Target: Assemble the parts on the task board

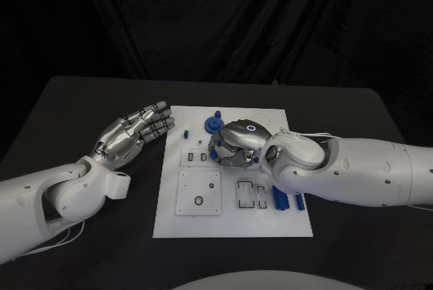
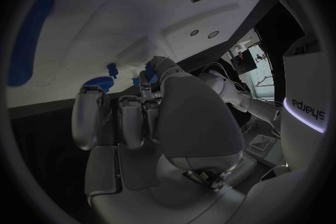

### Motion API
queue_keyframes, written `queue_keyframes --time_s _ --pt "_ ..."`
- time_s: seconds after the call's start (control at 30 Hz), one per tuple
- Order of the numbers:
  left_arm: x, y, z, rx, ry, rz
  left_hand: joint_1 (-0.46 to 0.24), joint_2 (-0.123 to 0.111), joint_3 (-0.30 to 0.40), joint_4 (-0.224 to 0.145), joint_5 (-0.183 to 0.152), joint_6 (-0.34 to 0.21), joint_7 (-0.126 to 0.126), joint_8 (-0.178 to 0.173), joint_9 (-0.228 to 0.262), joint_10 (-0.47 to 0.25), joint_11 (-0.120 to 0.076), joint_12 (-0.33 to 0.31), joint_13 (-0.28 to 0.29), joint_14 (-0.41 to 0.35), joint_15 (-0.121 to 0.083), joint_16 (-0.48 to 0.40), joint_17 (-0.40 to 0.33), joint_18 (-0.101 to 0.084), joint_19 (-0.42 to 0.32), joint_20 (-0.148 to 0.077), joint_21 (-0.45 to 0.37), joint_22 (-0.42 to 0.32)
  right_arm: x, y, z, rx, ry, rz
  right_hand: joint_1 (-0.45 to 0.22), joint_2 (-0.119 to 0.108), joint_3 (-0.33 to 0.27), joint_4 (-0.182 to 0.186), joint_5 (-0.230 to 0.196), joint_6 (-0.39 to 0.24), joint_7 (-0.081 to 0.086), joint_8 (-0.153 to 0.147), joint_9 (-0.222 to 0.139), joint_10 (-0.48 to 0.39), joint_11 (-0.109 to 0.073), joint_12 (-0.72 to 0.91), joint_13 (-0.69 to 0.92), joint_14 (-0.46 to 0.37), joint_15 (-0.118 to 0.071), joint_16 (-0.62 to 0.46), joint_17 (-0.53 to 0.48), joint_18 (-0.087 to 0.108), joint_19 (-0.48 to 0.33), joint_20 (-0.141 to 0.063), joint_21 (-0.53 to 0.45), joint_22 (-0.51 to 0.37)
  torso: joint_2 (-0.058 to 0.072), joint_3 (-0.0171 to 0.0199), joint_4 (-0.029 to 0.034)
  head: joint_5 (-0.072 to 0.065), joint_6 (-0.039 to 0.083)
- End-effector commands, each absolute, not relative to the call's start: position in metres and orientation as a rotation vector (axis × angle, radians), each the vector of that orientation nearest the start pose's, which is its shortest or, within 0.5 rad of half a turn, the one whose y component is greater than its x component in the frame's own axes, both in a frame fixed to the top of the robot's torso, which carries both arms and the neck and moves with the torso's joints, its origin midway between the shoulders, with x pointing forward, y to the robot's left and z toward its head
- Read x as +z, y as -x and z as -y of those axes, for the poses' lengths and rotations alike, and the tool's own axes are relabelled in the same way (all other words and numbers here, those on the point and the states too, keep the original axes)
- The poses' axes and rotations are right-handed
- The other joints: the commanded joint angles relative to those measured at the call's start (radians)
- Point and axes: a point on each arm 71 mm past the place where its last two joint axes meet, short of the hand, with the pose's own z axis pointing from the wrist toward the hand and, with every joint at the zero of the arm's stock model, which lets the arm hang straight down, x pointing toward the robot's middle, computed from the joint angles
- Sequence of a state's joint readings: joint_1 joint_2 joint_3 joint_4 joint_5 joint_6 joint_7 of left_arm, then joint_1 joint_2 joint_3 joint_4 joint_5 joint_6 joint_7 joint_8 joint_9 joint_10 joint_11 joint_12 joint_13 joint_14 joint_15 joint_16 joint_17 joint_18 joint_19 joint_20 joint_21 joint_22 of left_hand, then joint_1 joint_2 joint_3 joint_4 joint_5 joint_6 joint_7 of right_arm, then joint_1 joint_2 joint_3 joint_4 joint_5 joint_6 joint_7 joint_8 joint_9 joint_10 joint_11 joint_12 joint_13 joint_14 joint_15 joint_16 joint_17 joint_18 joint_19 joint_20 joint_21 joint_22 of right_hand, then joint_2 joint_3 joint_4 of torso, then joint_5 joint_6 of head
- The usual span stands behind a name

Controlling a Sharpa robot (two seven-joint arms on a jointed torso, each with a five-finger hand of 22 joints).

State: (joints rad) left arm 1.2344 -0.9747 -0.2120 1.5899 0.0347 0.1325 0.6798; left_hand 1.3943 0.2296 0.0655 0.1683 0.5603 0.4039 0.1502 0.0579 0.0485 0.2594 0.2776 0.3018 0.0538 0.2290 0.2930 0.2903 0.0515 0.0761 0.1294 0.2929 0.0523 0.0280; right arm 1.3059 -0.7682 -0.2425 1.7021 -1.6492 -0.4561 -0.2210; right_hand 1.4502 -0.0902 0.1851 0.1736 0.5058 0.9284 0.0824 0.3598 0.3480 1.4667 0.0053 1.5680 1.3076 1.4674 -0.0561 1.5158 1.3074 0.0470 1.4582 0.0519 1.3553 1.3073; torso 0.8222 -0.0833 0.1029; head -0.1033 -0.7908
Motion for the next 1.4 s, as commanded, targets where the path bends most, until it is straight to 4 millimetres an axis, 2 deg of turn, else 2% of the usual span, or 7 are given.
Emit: queue_keyframes --time_s 0.03,0.1,0.5,0.73,1.0,1.23,1.4 --pt "-0.1920 -0.4443 -0.2391 -2.059 0.970 -1.336 -0.006 -0.001 0.005 -0.001 0.004 0.004 0.024 0.003 0.001 -0.008 0.001 0.002 0.000 0.003 0.000 0.006 0.001 -0.005 -0.004 0.001 -0.005 -0.001 -0.1869 -0.4335 0.1222 0.645 0.411 -1.566 -0.006 -0.005 0.004 0.001 -0.001 -0.006 0.001 0.024 0.056 0.104 0.000 0.003 0.263 0.091 -0.004 0.004 0.217 0.010 0.003 -0.003 -0.003 0.145 0.000 0.0003 0.0003 -0.001 -0.001" --pt "-0.1922 -0.4442 -0.2391 -2.059 0.971 -1.337 -0.006 -0.001 0.005 -0.001 0.004 0.004 0.024 0.003 0.001 -0.008 0.001 0.002 0.000 0.003 0.000 0.006 0.001 -0.005 -0.004 0.001 -0.005 -0.001 -0.1875 -0.4337 0.1223 0.636 0.411 -1.572 -0.005 -0.005 0.004 0.000 -0.001 -0.007 0.001 0.023 0.056 0.104 0.000 0.003 0.263 0.091 -0.004 0.004 0.217 0.011 0.002 -0.003 -0.005 0.144 0.001 0.0004 0.0019 -0.002 -0.001" --pt "-0.1930 -0.4441 -0.2390 -2.060 0.973 -1.345 -0.007 -0.001 0.007 -0.001 0.004 0.001 0.024 0.002 0.001 -0.009 0.002 0.002 0.000 0.003 0.000 0.007 0.001 -0.006 -0.004 0.001 -0.006 -0.001 -0.1887 -0.4329 0.1222 0.601 0.419 -1.580 0.002 -0.007 0.018 -0.014 0.015 -0.009 0.002 0.020 0.057 0.104 0.001 0.003 0.263 0.090 -0.004 0.002 0.215 0.012 0.001 -0.003 -0.010 0.142 0.000 -0.0009 -0.0005 0.000 -0.005" --pt "-0.1932 -0.4440 -0.2387 -2.060 0.975 -1.349 -0.007 -0.001 0.007 -0.001 0.004 0.001 0.024 0.002 0.001 -0.009 0.002 0.002 0.000 0.003 0.000 0.007 0.001 -0.006 -0.004 0.001 -0.006 -0.001 -0.1893 -0.4326 0.1228 0.579 0.428 -1.583 0.004 -0.008 0.023 -0.019 0.022 -0.010 0.004 0.018 0.057 0.104 0.002 0.003 0.263 0.090 -0.003 0.002 0.215 0.012 0.000 -0.003 -0.012 0.142 0.001 -0.0016 0.0021 -0.002 -0.007" --pt "-0.1937 -0.4442 -0.2382 -2.060 0.976 -1.354 -0.009 0.000 0.009 -0.001 0.004 0.002 0.024 0.002 0.001 -0.010 0.002 0.003 0.000 0.003 0.000 0.008 0.001 -0.006 -0.005 0.001 -0.006 -0.001 -0.1901 -0.4328 0.1228 0.559 0.438 -1.589 0.004 -0.012 0.031 -0.028 0.028 -0.013 0.006 0.015 0.057 0.104 0.004 0.003 0.263 0.090 -0.002 -0.001 0.212 0.013 -0.001 -0.002 -0.015 0.141 0.001 -0.0016 0.0016 -0.002 -0.009" --pt "-0.1940 -0.4443 -0.2382 -2.058 0.978 -1.358 -0.010 0.001 0.012 -0.001 0.004 0.001 0.024 0.002 0.000 -0.010 0.003 0.003 0.000 0.002 0.000 0.008 0.001 -0.006 -0.006 0.001 -0.007 -0.002 -0.1906 -0.4328 0.1216 0.558 0.445 -1.592 -0.020 -0.019 0.035 -0.032 -0.027 -0.029 0.011 0.002 0.055 0.104 0.008 0.003 0.263 0.090 0.002 -0.001 0.213 0.013 0.000 0.002 -0.017 0.142 0.001 -0.0017 0.0006 0.001 -0.010" --pt "-0.1942 -0.4445 -0.2378 -2.059 0.978 -1.360 -0.010 0.001 0.012 -0.001 0.004 0.001 0.024 0.002 0.000 -0.010 0.003 0.003 0.000 0.002 0.000 0.008 0.001 -0.006 -0.006 0.001 -0.007 -0.002 -0.1910 -0.4330 0.1209 0.557 0.450 -1.595 -0.039 -0.027 0.035 -0.031 -0.072 -0.059 0.020 -0.020 0.046 0.104 0.015 0.003 0.263 0.090 0.007 -0.001 0.213 0.013 0.001 0.006 -0.019 0.143 0.001 -0.0013 0.0012 0.000 -0.011"
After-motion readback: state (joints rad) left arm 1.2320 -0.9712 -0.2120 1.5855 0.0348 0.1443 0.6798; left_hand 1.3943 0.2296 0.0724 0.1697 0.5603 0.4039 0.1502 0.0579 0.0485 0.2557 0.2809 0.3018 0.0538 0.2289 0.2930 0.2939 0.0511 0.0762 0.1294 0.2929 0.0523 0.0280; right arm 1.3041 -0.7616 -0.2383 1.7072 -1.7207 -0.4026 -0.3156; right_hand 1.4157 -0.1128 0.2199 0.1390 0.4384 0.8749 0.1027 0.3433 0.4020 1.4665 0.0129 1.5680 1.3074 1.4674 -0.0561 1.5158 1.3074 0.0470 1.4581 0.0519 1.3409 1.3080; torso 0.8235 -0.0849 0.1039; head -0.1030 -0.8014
